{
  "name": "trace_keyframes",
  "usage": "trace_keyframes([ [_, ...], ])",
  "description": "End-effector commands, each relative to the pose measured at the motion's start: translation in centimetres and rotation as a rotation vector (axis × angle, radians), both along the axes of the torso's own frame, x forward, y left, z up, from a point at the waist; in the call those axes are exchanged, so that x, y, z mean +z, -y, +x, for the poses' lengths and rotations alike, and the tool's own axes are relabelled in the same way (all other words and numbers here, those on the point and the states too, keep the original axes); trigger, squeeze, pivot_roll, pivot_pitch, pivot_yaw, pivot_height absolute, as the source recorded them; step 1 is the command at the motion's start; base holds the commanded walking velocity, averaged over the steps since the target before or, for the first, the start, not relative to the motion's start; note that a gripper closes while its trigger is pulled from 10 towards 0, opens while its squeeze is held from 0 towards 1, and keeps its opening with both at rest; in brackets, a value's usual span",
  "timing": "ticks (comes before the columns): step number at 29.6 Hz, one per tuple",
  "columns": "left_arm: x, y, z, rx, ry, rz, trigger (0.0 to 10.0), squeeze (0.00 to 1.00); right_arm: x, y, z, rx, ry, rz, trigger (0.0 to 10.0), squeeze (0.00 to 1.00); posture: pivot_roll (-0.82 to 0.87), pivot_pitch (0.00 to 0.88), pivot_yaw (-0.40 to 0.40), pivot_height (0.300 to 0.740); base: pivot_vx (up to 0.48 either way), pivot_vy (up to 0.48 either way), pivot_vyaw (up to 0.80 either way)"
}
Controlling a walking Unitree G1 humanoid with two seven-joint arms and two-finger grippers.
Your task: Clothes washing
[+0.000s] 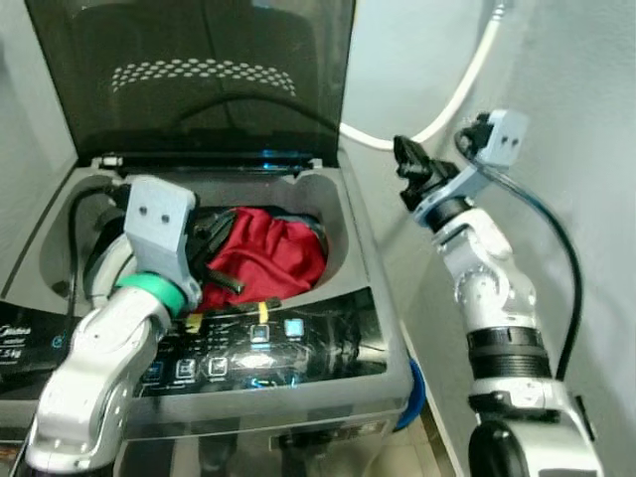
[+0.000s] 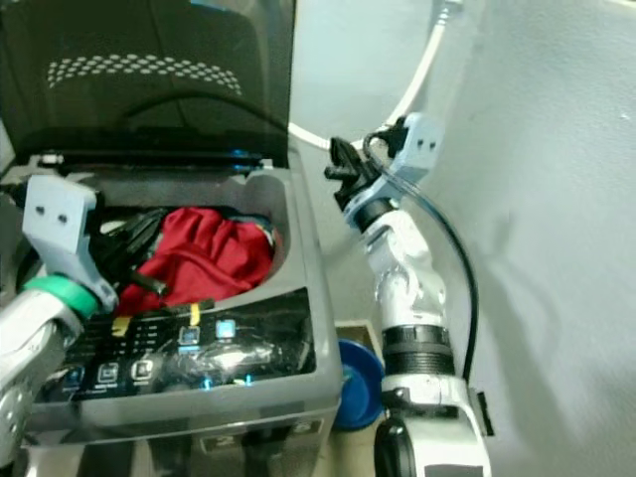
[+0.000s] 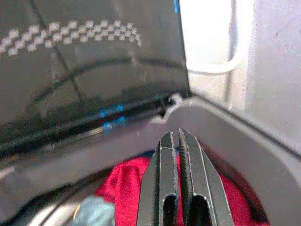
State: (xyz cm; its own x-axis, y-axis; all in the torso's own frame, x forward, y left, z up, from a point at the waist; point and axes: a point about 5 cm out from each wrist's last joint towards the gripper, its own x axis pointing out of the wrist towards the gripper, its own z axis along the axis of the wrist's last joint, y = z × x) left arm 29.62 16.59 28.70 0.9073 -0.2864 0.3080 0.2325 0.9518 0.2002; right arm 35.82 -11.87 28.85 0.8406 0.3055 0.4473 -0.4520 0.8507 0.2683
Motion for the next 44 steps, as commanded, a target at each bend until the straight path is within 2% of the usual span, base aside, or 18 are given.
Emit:
trace_keyframes([
  [1, -0.8, -0.4, 0.3, 0.025, -0.04, -0.002, 10.0, 0.0, 0.0, -0.6, -0.9, 0.037, -0.013, -0.001, 10.0, 0.0, 0.01, 0.0, 0.019, 0.74, 0.0, 0.0, 0.0],
  [3, -1.2, -0.7, 0.3, 0.064, -0.032, 0.003, 10.0, 0.0, -0.4, -1.0, -1.5, 0.047, -0.031, -0.006, 10.0, 0.0, 0.01, 0.0, 0.019, 0.74, 0.0, 0.0, 0.0],
  [4, -1.7, -1.1, 0.2, 0.104, -0.023, -0.018, 10.0, 0.0, -1.1, -1.3, -2.0, 0.042, -0.024, -0.07, 10.0, 0.0, 0.01, 0.0, 0.019, 0.74, 0.0, 0.0, 0.0],
  [9, -2.4, -1.1, 0.1, 0.129, -0.036, -0.041, 10.0, 0.0, -1.8, -1.6, -2.1, 0.035, -0.039, -0.108, 10.0, 0.0, 0.01, 0.0, 0.015, 0.74, 0.0, 0.0, 0.0],
  [11, -4.1, -0.8, -0.2, 0.153, -0.087, -0.098, 10.0, 0.0, -3.7, -2.3, -2.5, 0.042, -0.063, -0.217, 10.0, 0.0, 0.01, 0.0, -0.001, 0.74, 0.0, 0.0, 0.0],
  [12, -4.7, -0.7, -0.3, 0.165, -0.109, -0.095, 10.0, 0.0, -4.4, -2.6, -2.9, 0.063, -0.057, -0.268, 10.0, 0.0, 0.01, 0.0, -0.006, 0.74, 0.0, 0.0, 0.0],
  [14, -5.1, -0.4, -0.4, 0.165, -0.121, -0.083, 10.0, 0.0, -4.7, -2.8, -3.2, 0.08, -0.042, -0.302, 10.0, 0.0, 0.01, 0.0, -0.011, 0.74, 0.0, 0.0, 0.0],
  [27, -5.2, -0.5, -1.2, 0.159, -0.074, -0.129, 10.0, 0.0, -5.5, -2.7, -4.4, 0.097, -0.068, -0.246, 10.0, 0.0, 0.02, 0.0, -0.024, 0.74, 0.0, 0.0, 0.0],
  [30, -5.7, 0.7, -1.3, 0.097, -0.081, -0.093, 10.0, 0.0, -6.4, -2.7, -4.8, 0.119, -0.081, -0.247, 10.0, 0.0, 0.01, 0.0, -0.018, 0.74, 0.0, 0.0, 0.0],
  [32, -6.2, 0.9, -1.2, 0.099, -0.111, -0.179, 10.0, 0.0, -6.4, -2.8, -4.8, 0.139, -0.094, -0.187, 10.0, 0.0, 0.0, 0.0, -0.012, 0.74, 0.0, 0.0, 0.0],
  [33, -6.2, 0.9, -1.2, 0.099, -0.111, -0.179, 10.0, 0.0, -6.4, -2.8, -4.8, 0.139, -0.094, -0.187, 10.0, 0.0, 0.0, 0.0, -0.012, 0.74, 0.0, 0.0, 0.0],
  [34, -6.9, 0.4, -1.2, 0.146, -0.131, -0.256, 10.0, 0.0, -6.3, -2.7, -4.7, 0.135, -0.106, -0.145, 10.0, 0.0, 0.0, 0.0, -0.005, 0.74, 0.0, 0.0, 0.0],
  [35, -7.0, 0.2, -1.2, 0.157, -0.134, -0.266, 10.0, 0.0, -6.3, -2.6, -4.7, 0.131, -0.108, -0.141, 10.0, 0.0, 0.0, 0.0, -0.005, 0.74, 0.0, 0.0, 0.0],
  [37, -7.3, 0.2, -1.2, 0.155, -0.137, -0.251, 10.0, 0.0, -6.4, -2.6, -4.7, 0.128, -0.11, -0.15, 10.0, 0.0, 0.0, 0.0, -0.006, 0.74, 0.0, 0.0, 0.0],
  [39, -7.6, 0.8, -1.1, 0.134, -0.133, -0.172, 10.0, 0.0, -6.9, -2.5, -4.8, 0.129, -0.112, -0.174, 10.0, 0.0, 0.0, 0.0, -0.014, 0.74, 0.0, 0.0, 0.0],
  [44, -7.2, 1.1, -1.2, 0.102, -0.1, -0.143, 10.0, 0.0, -7.2, -2.7, -5.0, 0.154, -0.118, -0.176, 10.0, 0.0, 0.01, 0.0, -0.016, 0.74, 0.0, 0.0, 0.0],
])
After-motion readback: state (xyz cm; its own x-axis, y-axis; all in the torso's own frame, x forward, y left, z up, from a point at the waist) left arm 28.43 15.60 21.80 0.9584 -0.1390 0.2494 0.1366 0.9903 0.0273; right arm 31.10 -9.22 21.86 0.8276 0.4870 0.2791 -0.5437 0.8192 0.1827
